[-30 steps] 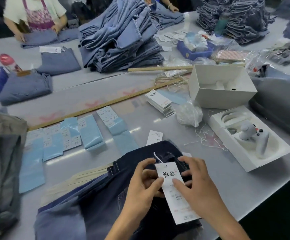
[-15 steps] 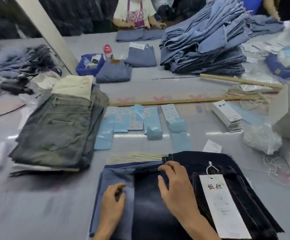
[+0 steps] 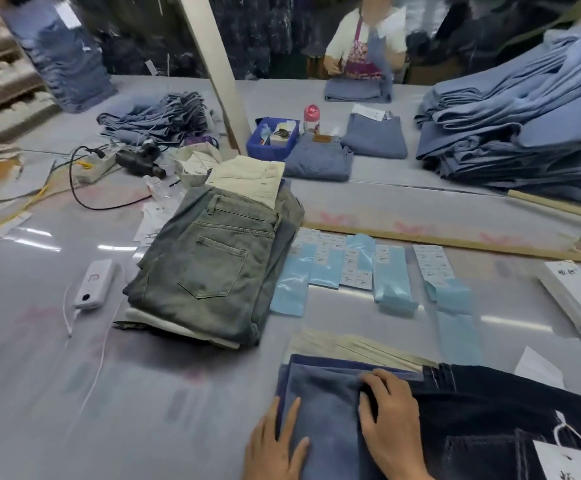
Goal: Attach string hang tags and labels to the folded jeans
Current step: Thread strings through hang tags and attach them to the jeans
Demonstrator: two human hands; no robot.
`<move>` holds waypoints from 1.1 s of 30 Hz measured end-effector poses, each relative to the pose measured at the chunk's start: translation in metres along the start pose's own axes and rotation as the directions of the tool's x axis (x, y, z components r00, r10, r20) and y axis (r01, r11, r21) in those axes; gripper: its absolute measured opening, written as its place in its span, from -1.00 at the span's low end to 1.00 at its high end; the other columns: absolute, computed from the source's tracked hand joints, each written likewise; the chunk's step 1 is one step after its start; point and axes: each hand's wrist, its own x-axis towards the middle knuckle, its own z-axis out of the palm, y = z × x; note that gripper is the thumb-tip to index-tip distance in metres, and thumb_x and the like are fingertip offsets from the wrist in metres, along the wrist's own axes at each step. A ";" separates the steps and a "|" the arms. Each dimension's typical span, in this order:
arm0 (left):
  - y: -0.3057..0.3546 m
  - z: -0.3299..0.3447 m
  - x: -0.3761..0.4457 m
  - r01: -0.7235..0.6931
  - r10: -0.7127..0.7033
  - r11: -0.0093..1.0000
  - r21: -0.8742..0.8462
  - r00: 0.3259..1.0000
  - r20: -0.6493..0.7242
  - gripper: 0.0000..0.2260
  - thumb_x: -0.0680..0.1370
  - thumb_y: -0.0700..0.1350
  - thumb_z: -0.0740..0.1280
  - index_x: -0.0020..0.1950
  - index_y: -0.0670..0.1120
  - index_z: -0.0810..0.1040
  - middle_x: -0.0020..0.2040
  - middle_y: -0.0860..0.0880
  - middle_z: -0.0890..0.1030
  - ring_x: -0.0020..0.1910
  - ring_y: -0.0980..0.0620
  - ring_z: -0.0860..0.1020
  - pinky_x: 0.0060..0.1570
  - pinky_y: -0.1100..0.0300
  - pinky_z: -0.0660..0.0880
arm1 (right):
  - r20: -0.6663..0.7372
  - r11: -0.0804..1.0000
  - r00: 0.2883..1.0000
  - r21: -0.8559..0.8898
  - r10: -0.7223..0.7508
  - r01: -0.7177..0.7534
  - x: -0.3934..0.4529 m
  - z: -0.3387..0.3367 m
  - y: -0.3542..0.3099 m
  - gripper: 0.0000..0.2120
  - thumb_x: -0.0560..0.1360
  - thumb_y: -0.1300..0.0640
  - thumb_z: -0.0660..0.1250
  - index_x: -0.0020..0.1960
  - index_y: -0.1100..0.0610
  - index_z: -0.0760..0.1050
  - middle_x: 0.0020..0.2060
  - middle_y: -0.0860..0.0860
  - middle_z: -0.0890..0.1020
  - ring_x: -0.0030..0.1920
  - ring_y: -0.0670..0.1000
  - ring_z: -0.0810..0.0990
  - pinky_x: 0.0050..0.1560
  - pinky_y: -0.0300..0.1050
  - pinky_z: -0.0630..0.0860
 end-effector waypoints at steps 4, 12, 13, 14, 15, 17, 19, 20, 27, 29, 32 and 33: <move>-0.011 -0.035 0.030 0.163 -0.231 0.923 -0.349 0.960 -0.161 -0.51 0.59 0.19 0.25 0.52 0.19 0.31 0.46 0.10 0.42 0.33 0.01 0.45 0.24 0.17 0.34 | 0.034 0.997 0.999 0.065 -0.041 0.039 0.023 0.023 -0.039 -0.65 0.33 0.39 0.54 0.07 0.14 0.67 0.03 0.02 0.62 0.03 0.11 0.60 0.00 0.06 0.57; -0.094 -0.127 0.123 0.091 -0.781 0.211 -0.973 0.615 -0.112 -0.81 0.58 -0.15 0.43 0.16 -0.20 0.58 -0.11 0.00 0.59 0.00 -0.13 0.60 0.01 0.12 0.44 | 0.286 0.964 0.946 0.253 -0.150 0.077 0.042 0.057 -0.090 -0.78 0.54 0.28 0.38 0.13 0.06 0.63 0.08 -0.13 0.53 0.14 -0.15 0.52 0.21 -0.37 0.38; -0.099 -0.131 0.129 0.063 -0.804 0.167 -0.984 0.586 -0.099 -0.80 0.58 -0.11 0.44 0.14 -0.18 0.57 -0.13 0.02 0.58 0.01 -0.14 0.60 0.02 0.11 0.44 | 0.280 0.965 0.950 0.254 -0.137 0.064 0.041 0.057 -0.089 -0.78 0.52 0.30 0.39 0.10 0.06 0.63 0.06 -0.11 0.54 0.12 -0.12 0.55 0.20 -0.28 0.43; -0.102 -0.133 0.135 0.040 -0.814 0.123 -0.992 0.576 -0.078 -0.74 0.57 -0.08 0.45 0.19 -0.18 0.56 -0.11 0.01 0.58 0.01 -0.14 0.58 0.05 0.10 0.44 | 0.277 0.967 0.953 0.250 -0.122 0.050 0.039 0.057 -0.088 -0.79 0.51 0.31 0.40 0.08 0.07 0.64 0.04 -0.10 0.55 0.11 -0.12 0.56 0.19 -0.21 0.47; -0.104 -0.136 0.140 0.020 -0.822 0.090 -0.996 0.565 -0.064 -0.66 0.57 -0.07 0.47 0.26 -0.20 0.54 -0.06 -0.02 0.57 0.01 -0.11 0.55 0.10 0.08 0.44 | 0.279 0.970 0.954 0.238 -0.107 0.039 0.037 0.056 -0.086 -0.79 0.51 0.32 0.41 0.07 0.07 0.64 0.02 -0.09 0.56 0.10 -0.13 0.57 0.20 -0.19 0.47; -0.109 -0.144 0.150 -0.001 -0.831 0.067 -0.998 0.554 -0.057 -0.65 0.55 -0.08 0.48 0.22 -0.25 0.54 0.03 -0.06 0.55 0.01 -0.06 0.50 0.11 0.06 0.44 | 0.309 0.979 0.947 0.203 -0.087 0.024 0.035 0.053 -0.083 -0.80 0.52 0.30 0.42 0.08 0.07 0.62 0.04 -0.11 0.55 0.10 -0.23 0.55 0.25 -0.24 0.44; -0.109 -0.156 0.158 -0.019 -0.811 0.158 -0.987 0.568 -0.141 -0.74 0.52 -0.08 0.50 0.06 -0.21 0.54 0.02 -0.10 0.52 -0.05 -0.10 0.50 0.00 0.10 0.43 | 0.369 0.987 0.925 0.157 -0.089 0.032 0.033 0.048 -0.081 -0.79 0.55 0.25 0.39 0.16 0.08 0.59 0.09 -0.14 0.52 0.12 -0.30 0.50 0.29 -0.33 0.37; -0.106 -0.164 0.160 -0.057 -0.775 0.194 -0.979 0.603 -0.188 -0.75 0.51 -0.09 0.51 0.04 -0.17 0.53 0.01 -0.08 0.50 -0.05 -0.14 0.51 -0.02 0.12 0.43 | 0.399 0.987 0.912 0.159 -0.096 0.035 0.034 0.045 -0.082 -0.77 0.58 0.22 0.35 0.23 0.10 0.56 0.14 -0.13 0.50 0.16 -0.31 0.46 0.30 -0.35 0.35; -0.110 -0.197 0.184 -0.170 -0.777 -0.326 -0.930 0.609 0.161 -0.46 0.43 -0.06 0.59 0.32 -0.19 0.49 0.19 -0.06 0.58 0.06 -0.04 0.58 0.05 0.11 0.49 | 0.443 0.980 0.894 0.199 -0.062 -0.030 0.034 0.021 -0.106 -0.78 0.59 0.32 0.31 0.16 0.09 0.55 0.16 -0.03 0.51 0.15 -0.31 0.48 0.22 -0.44 0.33; -0.107 -0.194 0.189 -0.155 -0.777 -0.183 -0.971 0.628 0.047 -0.54 0.44 -0.10 0.59 0.23 -0.24 0.55 0.16 -0.12 0.62 0.07 -0.08 0.60 0.02 0.12 0.47 | 0.293 0.970 0.956 0.232 0.006 -0.077 0.031 0.017 -0.111 -0.68 0.47 0.53 0.36 -0.02 0.12 0.62 0.01 0.06 0.58 0.07 -0.25 0.52 0.15 -0.32 0.42; -0.090 -0.201 0.202 -0.109 -0.687 -0.082 -0.991 0.727 -0.023 -0.56 0.46 -0.06 0.57 0.27 -0.17 0.56 0.24 -0.13 0.63 0.15 -0.08 0.61 0.18 0.08 0.51 | 0.274 0.953 0.961 0.297 -0.032 -0.053 0.032 0.004 -0.118 -0.75 0.51 0.42 0.39 -0.02 0.08 0.62 0.01 -0.02 0.58 0.04 -0.21 0.57 0.20 -0.27 0.45; -0.087 -0.206 0.205 -0.090 -0.678 -0.086 -0.992 0.735 -0.008 -0.52 0.46 -0.05 0.57 0.31 -0.18 0.55 0.26 -0.11 0.62 0.16 -0.07 0.61 0.22 0.05 0.52 | 0.317 0.954 0.947 0.297 -0.054 -0.045 0.030 -0.001 -0.121 -0.79 0.54 0.34 0.39 0.01 0.04 0.61 0.02 -0.06 0.57 0.05 -0.19 0.58 0.21 -0.28 0.46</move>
